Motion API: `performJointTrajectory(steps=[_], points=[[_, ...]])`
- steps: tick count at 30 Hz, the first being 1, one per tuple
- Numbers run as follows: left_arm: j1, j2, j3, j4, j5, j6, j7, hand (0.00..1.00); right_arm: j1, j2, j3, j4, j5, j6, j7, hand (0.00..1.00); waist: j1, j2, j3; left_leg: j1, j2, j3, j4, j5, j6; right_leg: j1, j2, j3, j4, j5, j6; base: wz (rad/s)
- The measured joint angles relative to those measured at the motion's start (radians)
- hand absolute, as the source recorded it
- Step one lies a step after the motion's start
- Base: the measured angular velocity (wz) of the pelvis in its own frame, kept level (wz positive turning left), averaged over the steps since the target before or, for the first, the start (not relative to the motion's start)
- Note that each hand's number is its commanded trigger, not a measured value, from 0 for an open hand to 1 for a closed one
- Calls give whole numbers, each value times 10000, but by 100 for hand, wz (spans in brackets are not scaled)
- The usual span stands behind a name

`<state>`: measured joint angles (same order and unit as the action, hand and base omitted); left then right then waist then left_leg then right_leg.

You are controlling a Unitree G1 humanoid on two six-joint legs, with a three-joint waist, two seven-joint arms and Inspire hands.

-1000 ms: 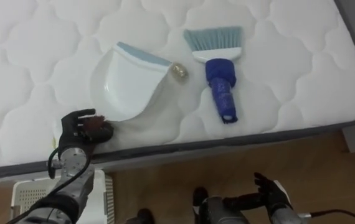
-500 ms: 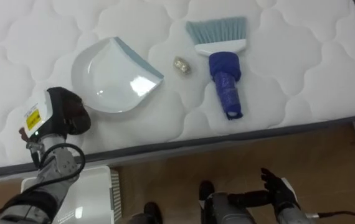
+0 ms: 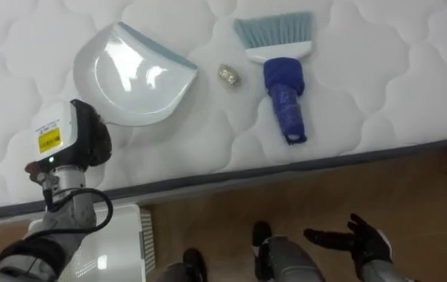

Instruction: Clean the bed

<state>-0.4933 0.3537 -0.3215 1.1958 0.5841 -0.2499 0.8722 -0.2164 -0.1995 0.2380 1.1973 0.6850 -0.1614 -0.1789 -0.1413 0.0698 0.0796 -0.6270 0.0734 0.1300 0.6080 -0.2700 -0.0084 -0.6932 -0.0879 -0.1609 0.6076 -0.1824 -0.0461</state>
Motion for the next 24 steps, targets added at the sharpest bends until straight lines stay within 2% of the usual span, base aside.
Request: performJointTrajectory(steps=[4, 6, 9, 11, 13, 18, 22, 24], points=[[3, 179, -389, 11, -1, 0, 405, 100, -344, -1, -915, -391, 1707, -73, -853, 0, -130, -34, -9, -74, -112, 82, 152, 5, 9, -247, -97, 175, 349, -33, 23, 1], [0, 176, -377, 12, 131, -4, 627, 100, -422, 2, -1407, -784, 1720, -212, -1356, 0, -234, -45, -9, -70, -171, 119, 154, 23, 38, -267, -154, 220, 398, -157, 53, 4], [9, 176, -372, 25, 604, 0, 1118, 100, -424, -14, -1889, -1501, 1235, -346, -2193, 0, -260, -232, -32, -47, -177, 336, 159, 53, 88, -370, -171, 398, 534, -189, 89, -7], [121, 176, -445, 37, 982, 7, 1334, 100, -469, -14, -1933, -1872, 477, -451, -2948, 0, -273, -369, -83, -43, -172, 354, 173, 58, 93, -380, -148, 444, 532, -180, 89, -5], [212, 172, -706, 49, 1078, 35, 1444, 100, -564, -14, -1937, -2082, -534, -508, -3499, 0, -297, -408, -103, -43, -173, 369, 173, 69, 111, -379, -148, 455, 503, -145, 99, -2], [489, 83, -1359, 90, 1071, 131, 1447, 100, -987, 64, -1900, -3030, -2990, -631, -4859, 0, -346, -484, -99, -14, -180, 439, 187, 98, 156, -379, -158, 494, 488, -64, 106, -2], [653, 65, -1539, 112, 1072, 186, 1424, 100, -1250, 65, -1613, -3653, -4535, -1003, -5768, 0, -248, -731, -107, 9, -173, 469, 171, 134, 157, -395, -162, 525, 497, -42, 83, -1], [653, 46, -1543, 86, 1084, 218, 1419, 100, -1323, 69, -1390, -3846, -5059, -1022, -6027, 0, -228, -793, -134, 20, -172, 484, 159, 135, 157, -392, -164, 528, 492, -31, 81, -2]])
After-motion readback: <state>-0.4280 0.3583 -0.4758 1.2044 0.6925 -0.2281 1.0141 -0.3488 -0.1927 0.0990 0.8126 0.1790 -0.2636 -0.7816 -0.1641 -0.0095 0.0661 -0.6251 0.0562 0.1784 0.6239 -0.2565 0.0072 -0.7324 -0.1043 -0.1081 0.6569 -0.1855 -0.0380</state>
